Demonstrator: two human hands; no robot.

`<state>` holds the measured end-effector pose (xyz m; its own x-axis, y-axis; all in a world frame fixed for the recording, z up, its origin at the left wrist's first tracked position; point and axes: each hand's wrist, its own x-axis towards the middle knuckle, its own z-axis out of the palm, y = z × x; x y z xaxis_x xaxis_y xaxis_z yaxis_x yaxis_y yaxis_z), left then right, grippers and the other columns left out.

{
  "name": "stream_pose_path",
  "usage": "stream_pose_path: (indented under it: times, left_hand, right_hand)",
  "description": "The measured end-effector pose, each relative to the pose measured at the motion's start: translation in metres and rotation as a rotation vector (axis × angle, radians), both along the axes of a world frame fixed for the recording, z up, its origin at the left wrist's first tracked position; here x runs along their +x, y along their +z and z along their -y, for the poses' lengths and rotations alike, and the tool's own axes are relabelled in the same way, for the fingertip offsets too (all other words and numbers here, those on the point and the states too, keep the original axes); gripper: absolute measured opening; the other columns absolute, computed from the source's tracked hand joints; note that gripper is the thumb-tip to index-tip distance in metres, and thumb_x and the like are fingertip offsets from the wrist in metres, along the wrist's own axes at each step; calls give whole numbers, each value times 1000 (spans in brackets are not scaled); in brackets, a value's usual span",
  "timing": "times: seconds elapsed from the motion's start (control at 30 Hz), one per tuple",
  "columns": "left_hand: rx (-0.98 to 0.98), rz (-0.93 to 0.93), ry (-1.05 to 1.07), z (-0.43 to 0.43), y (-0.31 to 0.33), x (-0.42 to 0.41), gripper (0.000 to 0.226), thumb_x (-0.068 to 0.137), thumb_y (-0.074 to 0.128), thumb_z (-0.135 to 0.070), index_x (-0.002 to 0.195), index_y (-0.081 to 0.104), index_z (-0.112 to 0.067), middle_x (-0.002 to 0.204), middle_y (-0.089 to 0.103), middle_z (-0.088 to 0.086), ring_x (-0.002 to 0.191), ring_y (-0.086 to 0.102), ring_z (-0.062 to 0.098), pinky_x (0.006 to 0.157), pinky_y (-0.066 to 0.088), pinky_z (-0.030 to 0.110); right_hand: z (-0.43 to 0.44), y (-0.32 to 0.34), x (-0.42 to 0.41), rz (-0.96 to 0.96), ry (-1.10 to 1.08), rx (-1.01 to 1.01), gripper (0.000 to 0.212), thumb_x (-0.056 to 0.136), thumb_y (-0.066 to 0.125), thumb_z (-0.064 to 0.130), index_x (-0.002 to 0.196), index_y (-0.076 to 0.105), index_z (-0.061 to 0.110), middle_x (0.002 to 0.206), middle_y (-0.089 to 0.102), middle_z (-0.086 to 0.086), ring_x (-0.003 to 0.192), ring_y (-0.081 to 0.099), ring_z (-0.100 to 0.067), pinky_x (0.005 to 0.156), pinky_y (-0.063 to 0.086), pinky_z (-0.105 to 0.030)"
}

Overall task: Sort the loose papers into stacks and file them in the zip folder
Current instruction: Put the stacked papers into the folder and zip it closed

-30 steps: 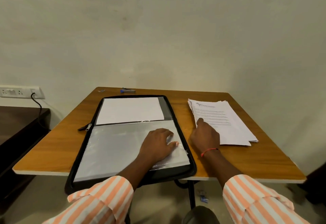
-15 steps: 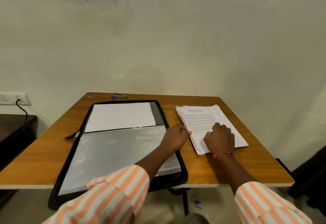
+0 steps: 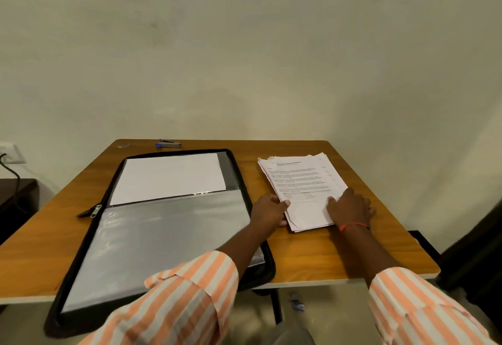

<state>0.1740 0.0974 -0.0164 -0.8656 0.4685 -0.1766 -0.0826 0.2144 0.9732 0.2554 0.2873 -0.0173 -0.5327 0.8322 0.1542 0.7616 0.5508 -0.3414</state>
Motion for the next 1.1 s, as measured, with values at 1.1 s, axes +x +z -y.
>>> stream_pose_path:
  times: [1.1]
  left_hand:
    - [116,-135,85,42,26,-39,27,97,65,-44,114,61,-24,116,72,-1,93,72,17,84,60,36]
  right_hand:
    - [26,20,21,-931,399,-833,13,101,59,14,113,58,20,122,70,-5,110,69,-26,85,59,-43]
